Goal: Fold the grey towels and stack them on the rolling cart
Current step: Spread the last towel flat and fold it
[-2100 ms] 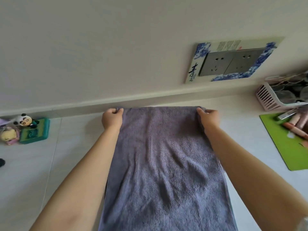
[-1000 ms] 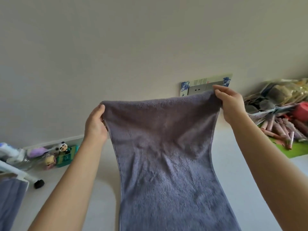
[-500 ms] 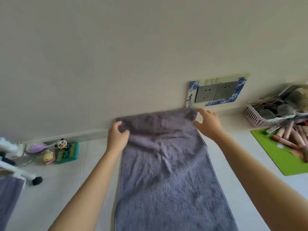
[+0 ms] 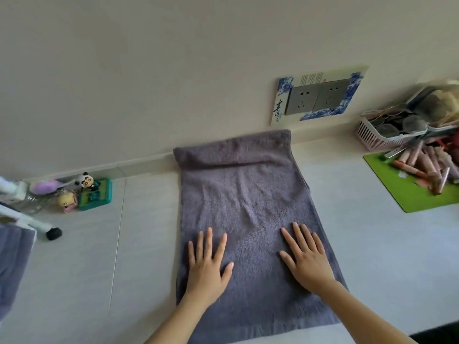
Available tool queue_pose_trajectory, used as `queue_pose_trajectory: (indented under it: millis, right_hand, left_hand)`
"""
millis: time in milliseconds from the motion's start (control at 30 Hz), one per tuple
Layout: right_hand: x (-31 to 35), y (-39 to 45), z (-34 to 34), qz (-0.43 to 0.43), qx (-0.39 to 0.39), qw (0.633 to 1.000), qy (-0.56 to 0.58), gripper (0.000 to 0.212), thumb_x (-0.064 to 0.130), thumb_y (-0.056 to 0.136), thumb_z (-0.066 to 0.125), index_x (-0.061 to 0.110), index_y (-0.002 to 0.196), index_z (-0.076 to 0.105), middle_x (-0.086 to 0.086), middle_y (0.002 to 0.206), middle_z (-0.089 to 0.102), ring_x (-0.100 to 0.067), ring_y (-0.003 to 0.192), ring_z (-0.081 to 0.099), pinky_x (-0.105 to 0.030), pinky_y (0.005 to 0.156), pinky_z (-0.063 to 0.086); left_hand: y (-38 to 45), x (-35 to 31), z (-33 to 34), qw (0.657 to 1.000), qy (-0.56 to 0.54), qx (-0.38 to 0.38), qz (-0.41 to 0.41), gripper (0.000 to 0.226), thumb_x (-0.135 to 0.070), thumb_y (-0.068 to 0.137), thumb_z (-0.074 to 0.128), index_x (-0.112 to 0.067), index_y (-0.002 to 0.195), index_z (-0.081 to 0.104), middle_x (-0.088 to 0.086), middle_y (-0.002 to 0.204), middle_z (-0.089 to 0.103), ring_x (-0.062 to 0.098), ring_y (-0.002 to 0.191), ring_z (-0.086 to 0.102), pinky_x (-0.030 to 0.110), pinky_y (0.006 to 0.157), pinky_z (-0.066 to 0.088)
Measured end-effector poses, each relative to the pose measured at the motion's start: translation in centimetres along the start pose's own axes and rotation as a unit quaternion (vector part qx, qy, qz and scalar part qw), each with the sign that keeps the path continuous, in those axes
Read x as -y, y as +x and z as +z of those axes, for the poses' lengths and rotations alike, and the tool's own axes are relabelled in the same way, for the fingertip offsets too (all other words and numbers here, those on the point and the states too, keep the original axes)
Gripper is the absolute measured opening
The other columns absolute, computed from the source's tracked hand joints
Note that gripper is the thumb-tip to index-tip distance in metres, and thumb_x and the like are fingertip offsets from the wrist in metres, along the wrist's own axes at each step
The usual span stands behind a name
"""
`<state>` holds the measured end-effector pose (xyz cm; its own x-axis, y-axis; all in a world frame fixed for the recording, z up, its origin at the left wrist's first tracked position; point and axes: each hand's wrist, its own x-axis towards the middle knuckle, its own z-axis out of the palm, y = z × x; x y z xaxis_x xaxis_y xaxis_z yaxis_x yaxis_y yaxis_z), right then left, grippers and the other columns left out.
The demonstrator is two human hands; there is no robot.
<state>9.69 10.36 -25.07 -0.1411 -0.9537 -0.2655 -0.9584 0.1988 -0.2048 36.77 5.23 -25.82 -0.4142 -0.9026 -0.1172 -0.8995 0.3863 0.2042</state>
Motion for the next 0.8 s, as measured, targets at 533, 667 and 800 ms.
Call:
queue_pose_trajectory:
  millis: [533, 667, 800]
  right_hand:
    - [-1.9, -12.3, 2.8, -0.143, 0.001, 0.980, 0.136, 0.046, 0.064, 0.071, 0.058, 0.048, 0.114, 0.052, 0.012, 0.137, 0.044, -0.017, 0.124, 0.037, -0.041, 0.097, 0.031]
    - [-1.5, -12.1, 3.0, -0.120, -0.052, 0.977, 0.169, 0.030, 0.056, 0.070, 0.057, 0.044, 0.097, 0.061, 0.007, 0.126, 0.054, -0.018, 0.116, 0.039, -0.043, 0.091, 0.034]
    - [-1.1, -10.9, 2.9, -0.096, -0.090, 0.972, 0.195, 0.029, 0.054, 0.065, 0.056, 0.033, 0.076, 0.073, 0.009, 0.100, 0.060, -0.016, 0.099, 0.041, -0.039, 0.080, 0.031]
  left_hand:
    - [-11.1, -1.5, 1.9, 0.973, -0.175, 0.005, 0.151, 0.043, -0.059, 0.072, 0.061, -0.044, 0.111, 0.056, -0.014, 0.118, 0.041, 0.005, 0.104, 0.041, 0.022, 0.092, 0.026]
    - [-11.3, -2.8, 1.8, 0.979, -0.179, -0.014, 0.092, 0.033, -0.056, 0.069, 0.060, -0.043, 0.099, 0.057, -0.017, 0.113, 0.041, 0.007, 0.103, 0.042, 0.025, 0.088, 0.028]
    - [-10.7, -3.6, 2.2, 0.979, -0.197, -0.037, 0.029, 0.023, -0.052, 0.068, 0.060, -0.035, 0.083, 0.062, -0.012, 0.098, 0.050, 0.007, 0.093, 0.042, 0.033, 0.080, 0.033]
